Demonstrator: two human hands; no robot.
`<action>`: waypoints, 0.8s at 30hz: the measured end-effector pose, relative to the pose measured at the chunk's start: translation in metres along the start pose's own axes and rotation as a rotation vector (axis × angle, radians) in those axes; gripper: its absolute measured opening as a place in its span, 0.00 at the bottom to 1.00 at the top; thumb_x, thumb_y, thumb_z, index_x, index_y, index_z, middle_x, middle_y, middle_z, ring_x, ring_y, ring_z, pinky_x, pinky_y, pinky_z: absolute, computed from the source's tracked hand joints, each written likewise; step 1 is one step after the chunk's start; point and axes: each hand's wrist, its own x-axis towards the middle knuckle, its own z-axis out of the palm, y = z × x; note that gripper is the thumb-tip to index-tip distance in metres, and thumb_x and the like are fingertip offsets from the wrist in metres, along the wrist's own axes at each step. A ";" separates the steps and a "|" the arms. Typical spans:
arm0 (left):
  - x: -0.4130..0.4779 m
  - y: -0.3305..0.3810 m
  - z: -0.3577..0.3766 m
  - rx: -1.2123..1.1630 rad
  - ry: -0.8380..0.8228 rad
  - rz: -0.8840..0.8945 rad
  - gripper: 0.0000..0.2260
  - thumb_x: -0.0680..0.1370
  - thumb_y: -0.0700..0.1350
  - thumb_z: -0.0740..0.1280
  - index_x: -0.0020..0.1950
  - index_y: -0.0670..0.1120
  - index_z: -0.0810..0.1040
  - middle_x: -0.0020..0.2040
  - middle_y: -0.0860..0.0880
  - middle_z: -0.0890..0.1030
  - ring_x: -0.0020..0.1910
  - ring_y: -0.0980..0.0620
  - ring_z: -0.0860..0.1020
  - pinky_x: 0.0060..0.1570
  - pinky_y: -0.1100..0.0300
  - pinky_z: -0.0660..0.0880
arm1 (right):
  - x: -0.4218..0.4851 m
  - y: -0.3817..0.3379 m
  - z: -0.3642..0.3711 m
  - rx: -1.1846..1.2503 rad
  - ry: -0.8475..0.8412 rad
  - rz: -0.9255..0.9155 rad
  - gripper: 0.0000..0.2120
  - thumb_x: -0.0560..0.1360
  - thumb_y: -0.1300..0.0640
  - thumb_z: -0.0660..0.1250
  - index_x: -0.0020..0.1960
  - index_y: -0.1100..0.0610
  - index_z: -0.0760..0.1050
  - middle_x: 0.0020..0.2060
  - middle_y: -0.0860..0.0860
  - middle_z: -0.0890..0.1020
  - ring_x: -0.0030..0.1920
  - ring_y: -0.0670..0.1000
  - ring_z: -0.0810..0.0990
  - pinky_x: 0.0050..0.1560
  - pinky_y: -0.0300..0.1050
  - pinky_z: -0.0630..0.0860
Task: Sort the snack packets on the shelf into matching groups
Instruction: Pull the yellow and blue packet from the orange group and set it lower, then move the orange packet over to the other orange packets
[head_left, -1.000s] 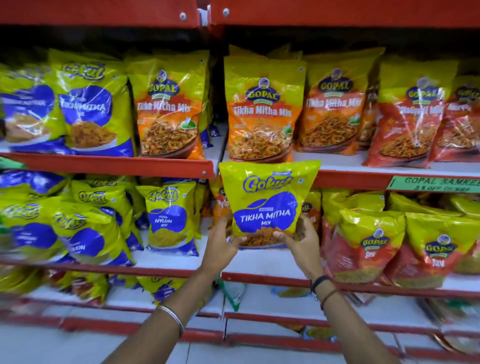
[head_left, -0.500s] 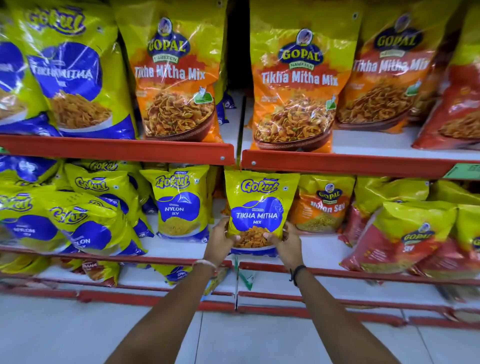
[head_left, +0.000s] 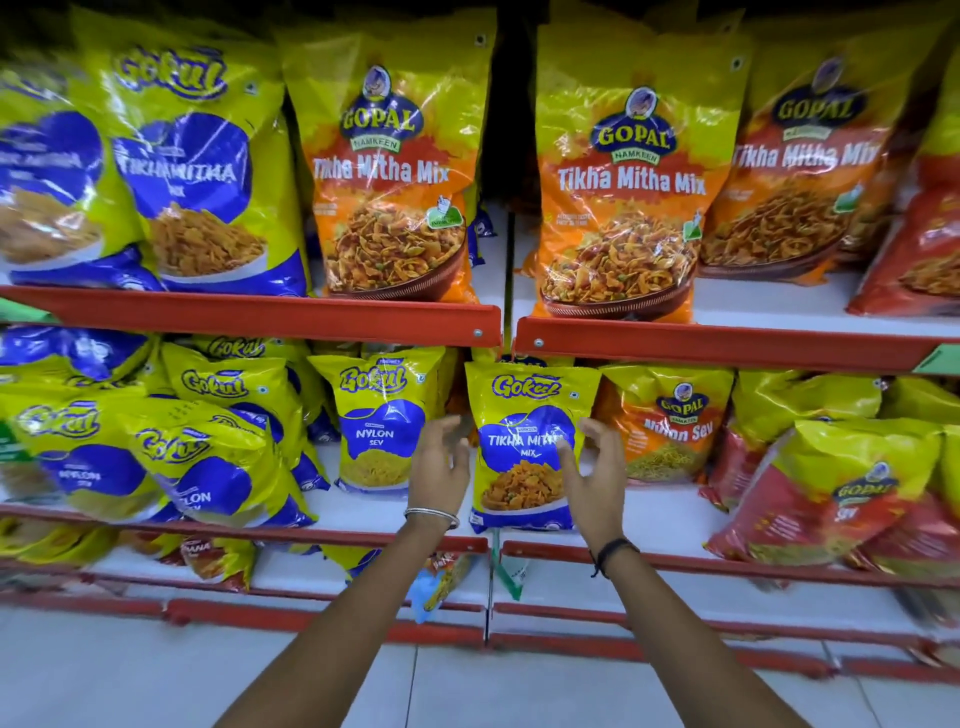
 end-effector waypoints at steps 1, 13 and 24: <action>0.001 0.013 -0.013 -0.049 0.043 0.049 0.13 0.76 0.44 0.60 0.58 0.41 0.74 0.54 0.44 0.78 0.54 0.47 0.76 0.53 0.56 0.74 | 0.000 -0.018 -0.003 0.044 0.016 -0.075 0.11 0.76 0.53 0.66 0.57 0.51 0.71 0.55 0.50 0.76 0.57 0.48 0.74 0.59 0.47 0.73; 0.165 0.105 -0.140 -0.039 0.216 0.053 0.30 0.75 0.52 0.65 0.70 0.37 0.60 0.68 0.38 0.67 0.68 0.41 0.66 0.69 0.44 0.63 | 0.116 -0.212 0.028 0.156 -0.188 -0.264 0.27 0.75 0.49 0.68 0.68 0.58 0.64 0.62 0.53 0.74 0.61 0.50 0.74 0.62 0.46 0.72; 0.170 0.081 -0.165 -0.252 -0.120 0.064 0.19 0.73 0.46 0.70 0.62 0.48 0.70 0.55 0.52 0.79 0.56 0.55 0.78 0.59 0.53 0.74 | 0.126 -0.203 0.064 0.054 -0.343 -0.208 0.39 0.65 0.36 0.71 0.69 0.57 0.68 0.65 0.54 0.77 0.65 0.55 0.75 0.64 0.57 0.73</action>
